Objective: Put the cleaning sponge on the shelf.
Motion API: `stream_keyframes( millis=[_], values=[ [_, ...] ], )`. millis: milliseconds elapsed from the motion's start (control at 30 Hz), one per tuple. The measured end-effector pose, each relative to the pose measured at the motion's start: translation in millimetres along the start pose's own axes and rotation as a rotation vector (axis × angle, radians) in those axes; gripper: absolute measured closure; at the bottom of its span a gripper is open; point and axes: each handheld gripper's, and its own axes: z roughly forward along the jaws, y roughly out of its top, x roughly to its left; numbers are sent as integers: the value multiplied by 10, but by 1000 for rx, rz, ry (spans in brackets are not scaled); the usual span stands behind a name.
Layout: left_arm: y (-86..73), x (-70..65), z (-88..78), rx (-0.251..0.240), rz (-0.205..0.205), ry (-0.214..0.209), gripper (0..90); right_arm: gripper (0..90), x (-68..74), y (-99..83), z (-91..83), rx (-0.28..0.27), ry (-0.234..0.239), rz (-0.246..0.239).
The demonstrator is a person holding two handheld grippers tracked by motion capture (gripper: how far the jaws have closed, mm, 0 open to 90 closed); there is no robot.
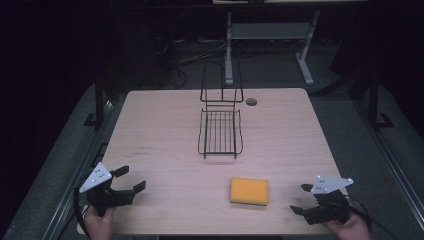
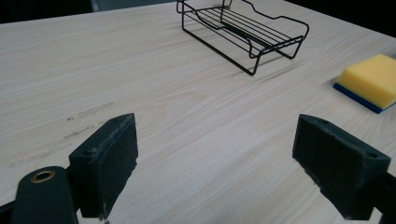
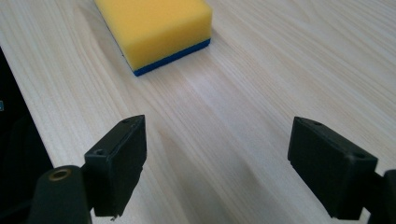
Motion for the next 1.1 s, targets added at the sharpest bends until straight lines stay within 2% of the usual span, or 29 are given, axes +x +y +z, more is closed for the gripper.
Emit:
stream_keyframes(
  millis=[667,1000,1100],
  values=[
    [-8,11,-14,-6,-8,5,134,185,89,131,32,22,26,-57],
    [-8,10,-20,-7,-12,8,134,184,105,187,44,34,44,-71],
    [-6,12,-29,-6,-10,10,134,184,117,221,50,37,50,-93]
  ],
)
